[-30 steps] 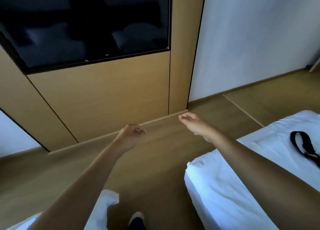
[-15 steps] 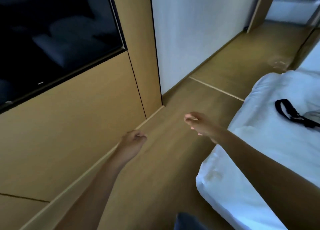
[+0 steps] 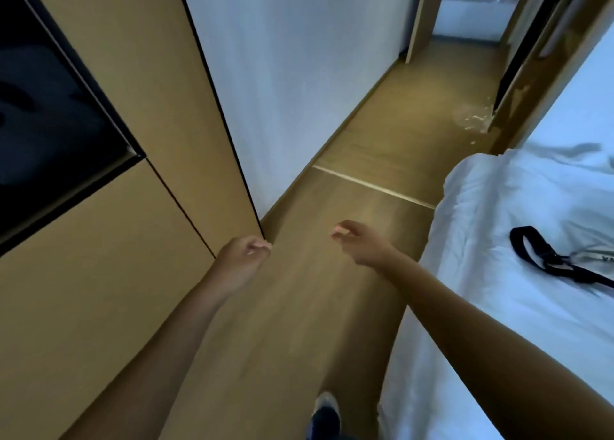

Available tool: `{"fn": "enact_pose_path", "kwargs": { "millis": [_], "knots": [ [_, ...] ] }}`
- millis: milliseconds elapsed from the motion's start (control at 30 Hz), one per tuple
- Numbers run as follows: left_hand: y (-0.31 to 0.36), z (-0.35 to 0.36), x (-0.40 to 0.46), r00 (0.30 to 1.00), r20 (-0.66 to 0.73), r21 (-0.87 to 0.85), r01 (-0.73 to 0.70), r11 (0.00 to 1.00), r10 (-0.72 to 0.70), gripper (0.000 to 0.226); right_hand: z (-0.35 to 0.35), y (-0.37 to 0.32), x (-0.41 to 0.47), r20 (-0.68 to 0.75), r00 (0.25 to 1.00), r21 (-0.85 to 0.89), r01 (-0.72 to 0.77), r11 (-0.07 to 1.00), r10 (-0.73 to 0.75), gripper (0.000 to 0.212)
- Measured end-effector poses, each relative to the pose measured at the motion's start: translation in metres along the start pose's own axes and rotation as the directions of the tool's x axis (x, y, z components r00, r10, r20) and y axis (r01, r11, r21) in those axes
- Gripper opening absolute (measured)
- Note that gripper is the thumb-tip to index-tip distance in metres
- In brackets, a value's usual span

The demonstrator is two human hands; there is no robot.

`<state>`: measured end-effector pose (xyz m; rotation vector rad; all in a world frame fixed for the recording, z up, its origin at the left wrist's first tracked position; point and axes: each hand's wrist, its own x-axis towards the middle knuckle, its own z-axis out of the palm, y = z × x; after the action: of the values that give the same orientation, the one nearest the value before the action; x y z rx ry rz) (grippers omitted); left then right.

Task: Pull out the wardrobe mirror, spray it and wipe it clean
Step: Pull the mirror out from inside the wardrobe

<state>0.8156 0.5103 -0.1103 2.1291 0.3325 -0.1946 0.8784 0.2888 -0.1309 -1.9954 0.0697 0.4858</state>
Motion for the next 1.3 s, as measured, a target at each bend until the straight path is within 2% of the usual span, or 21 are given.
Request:
{"fn": "enact_pose_path", "kwargs": {
  "millis": [233,367,567,733,900,1200,1300],
  "knots": [
    [0.072,0.009,0.158,0.985,0.136,0.063,-0.112,0.992,0.103,0.012,-0.068,-0.03,0.112,-0.087,0.996,-0.037,-0.033,0.999,0.029,0.037],
    [0.101,0.023,0.25,0.971,0.205,0.103,-0.144,0.984,0.121,0.017,-0.101,-0.039,0.179,-0.163,0.985,-0.048,-0.069,0.996,0.06,0.036],
    [0.148,0.034,0.413,0.941,0.302,0.143,-0.202,0.969,0.152,0.023,-0.145,-0.067,0.309,-0.258,0.96,0.029,-0.104,0.994,0.108,0.033],
    [0.204,0.029,0.544,0.904,0.358,0.163,-0.306,0.938,0.232,0.014,-0.191,-0.106,0.416,-0.338,0.929,0.07,-0.137,0.988,0.153,0.033],
    [0.255,0.034,0.642,0.876,0.409,0.151,-0.343,0.927,0.257,0.018,-0.238,-0.131,0.502,-0.383,0.906,0.087,-0.157,0.984,0.178,0.031],
    [0.329,0.091,0.794,0.85,0.459,0.133,-0.355,0.925,0.259,0.017,-0.335,-0.13,0.643,-0.428,0.871,0.16,-0.189,0.969,0.24,0.033],
    [0.378,0.129,0.876,0.847,0.456,0.13,-0.367,0.921,0.273,0.022,-0.399,-0.128,0.716,-0.453,0.857,0.187,-0.178,0.966,0.246,0.033]
  ]
}}
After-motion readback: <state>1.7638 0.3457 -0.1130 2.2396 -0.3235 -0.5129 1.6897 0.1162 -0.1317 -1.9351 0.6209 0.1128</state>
